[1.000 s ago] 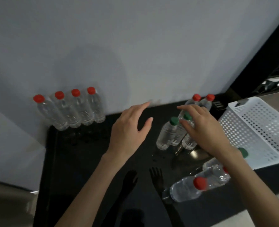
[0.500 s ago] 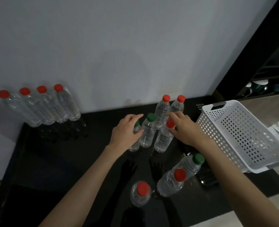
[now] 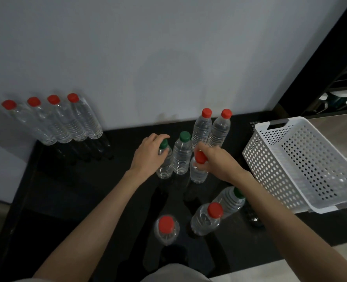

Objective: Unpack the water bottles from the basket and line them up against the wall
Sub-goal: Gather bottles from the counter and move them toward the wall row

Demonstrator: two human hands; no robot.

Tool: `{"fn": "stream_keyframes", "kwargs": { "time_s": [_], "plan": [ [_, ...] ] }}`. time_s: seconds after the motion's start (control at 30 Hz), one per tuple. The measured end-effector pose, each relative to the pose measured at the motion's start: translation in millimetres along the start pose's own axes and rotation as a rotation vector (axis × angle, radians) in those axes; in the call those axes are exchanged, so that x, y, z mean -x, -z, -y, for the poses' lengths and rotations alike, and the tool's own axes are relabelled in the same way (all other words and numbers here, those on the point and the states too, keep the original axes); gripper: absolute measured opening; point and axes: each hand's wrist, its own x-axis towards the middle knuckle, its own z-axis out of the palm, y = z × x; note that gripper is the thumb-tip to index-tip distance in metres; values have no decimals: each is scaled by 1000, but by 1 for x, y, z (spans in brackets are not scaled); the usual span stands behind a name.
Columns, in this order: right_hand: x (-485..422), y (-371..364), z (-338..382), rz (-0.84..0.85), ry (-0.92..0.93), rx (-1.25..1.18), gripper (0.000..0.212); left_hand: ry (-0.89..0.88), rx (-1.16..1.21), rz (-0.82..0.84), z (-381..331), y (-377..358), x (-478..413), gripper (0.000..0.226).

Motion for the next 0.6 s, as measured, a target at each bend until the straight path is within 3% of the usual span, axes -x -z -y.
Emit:
{"fn": "stream_keyframes", "kwargs": {
  "time_s": [0.2, 0.6],
  "plan": [
    [1, 4, 19, -42, 74, -53, 24, -88, -292, 31, 9, 9, 9, 34],
    [-33, 2, 101, -72, 187, -124, 23, 56, -311, 53, 51, 62, 46, 20]
  ]
}}
